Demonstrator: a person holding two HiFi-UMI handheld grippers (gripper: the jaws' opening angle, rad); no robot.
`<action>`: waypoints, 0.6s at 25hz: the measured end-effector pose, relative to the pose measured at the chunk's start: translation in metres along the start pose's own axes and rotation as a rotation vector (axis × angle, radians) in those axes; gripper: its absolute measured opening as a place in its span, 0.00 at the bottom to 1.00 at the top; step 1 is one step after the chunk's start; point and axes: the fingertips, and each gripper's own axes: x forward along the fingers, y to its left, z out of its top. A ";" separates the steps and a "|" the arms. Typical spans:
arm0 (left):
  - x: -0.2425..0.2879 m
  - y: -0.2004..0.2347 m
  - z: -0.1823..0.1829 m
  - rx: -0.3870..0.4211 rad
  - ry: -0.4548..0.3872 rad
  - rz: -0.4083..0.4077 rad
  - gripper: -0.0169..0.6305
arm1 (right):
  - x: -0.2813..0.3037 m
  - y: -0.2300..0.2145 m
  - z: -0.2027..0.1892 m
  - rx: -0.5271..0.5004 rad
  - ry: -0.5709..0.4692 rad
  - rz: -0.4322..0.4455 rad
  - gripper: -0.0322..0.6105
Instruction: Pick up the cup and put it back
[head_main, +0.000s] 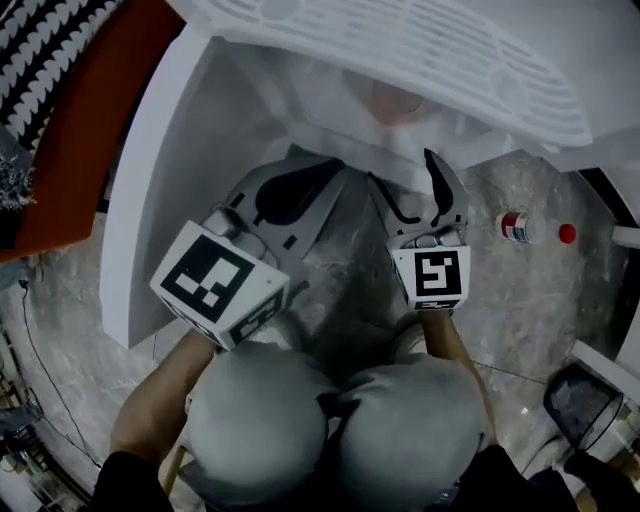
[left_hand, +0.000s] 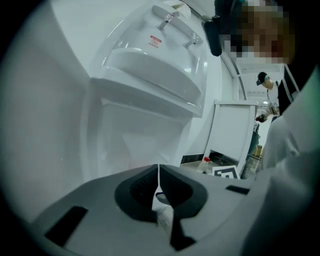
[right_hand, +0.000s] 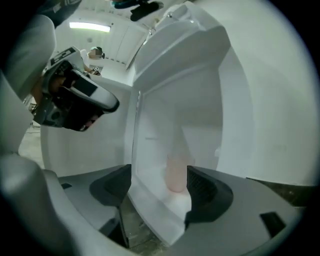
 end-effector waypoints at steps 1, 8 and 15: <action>-0.002 0.006 -0.001 -0.006 -0.001 0.022 0.05 | 0.008 -0.005 -0.004 0.021 0.005 -0.018 0.58; -0.006 0.024 -0.008 -0.030 -0.009 0.035 0.05 | 0.050 -0.025 -0.008 0.190 -0.031 -0.171 0.58; -0.008 0.038 -0.017 -0.038 0.002 0.043 0.05 | 0.079 -0.033 -0.015 0.194 0.011 -0.255 0.58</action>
